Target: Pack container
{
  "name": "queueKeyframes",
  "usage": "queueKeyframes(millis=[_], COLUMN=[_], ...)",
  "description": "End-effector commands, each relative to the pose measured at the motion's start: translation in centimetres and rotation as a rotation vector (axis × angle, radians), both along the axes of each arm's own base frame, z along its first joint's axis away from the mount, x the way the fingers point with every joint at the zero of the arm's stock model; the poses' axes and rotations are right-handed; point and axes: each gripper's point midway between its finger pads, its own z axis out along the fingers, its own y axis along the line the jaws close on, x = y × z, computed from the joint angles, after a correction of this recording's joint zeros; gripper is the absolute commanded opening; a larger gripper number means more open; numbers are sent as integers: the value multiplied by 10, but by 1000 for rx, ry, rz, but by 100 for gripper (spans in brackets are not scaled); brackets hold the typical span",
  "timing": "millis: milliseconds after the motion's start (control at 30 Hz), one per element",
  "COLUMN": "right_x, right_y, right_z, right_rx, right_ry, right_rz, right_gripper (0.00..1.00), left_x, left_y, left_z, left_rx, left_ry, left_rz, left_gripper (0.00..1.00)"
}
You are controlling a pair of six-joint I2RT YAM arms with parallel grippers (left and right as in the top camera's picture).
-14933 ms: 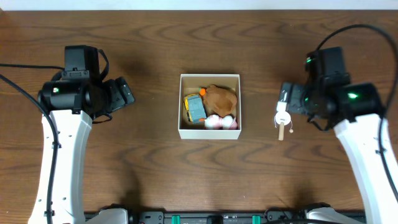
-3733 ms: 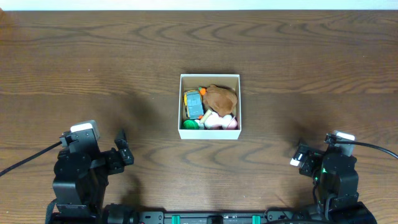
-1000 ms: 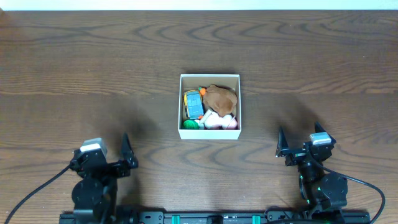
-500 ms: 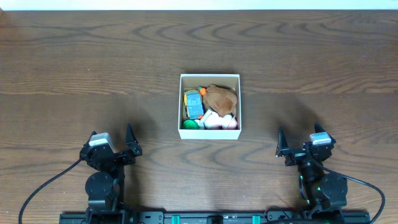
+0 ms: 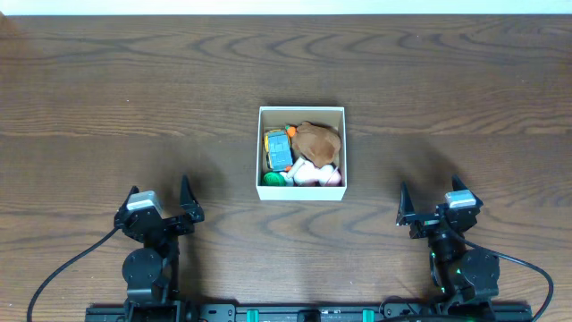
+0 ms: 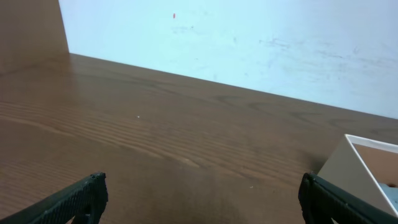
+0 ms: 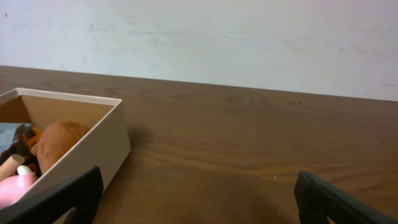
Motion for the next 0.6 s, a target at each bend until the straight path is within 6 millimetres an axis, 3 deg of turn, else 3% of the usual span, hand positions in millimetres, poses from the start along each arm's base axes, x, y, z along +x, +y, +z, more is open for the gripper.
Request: queueKeyframes(millis=[0,567], right_x=[0,0], right_y=[0,0], right_z=[-1,-1], right_rx=[-6,-6], right_ry=[-1,-1], right_rz=[4,4], right_gripper=[99,99], left_x=[0,1], left_y=[-1,-4], left_z=[-19,-20], left_rx=[0,-3], left_ry=[43,46], left_rz=[-7,-26], left_gripper=[98,98])
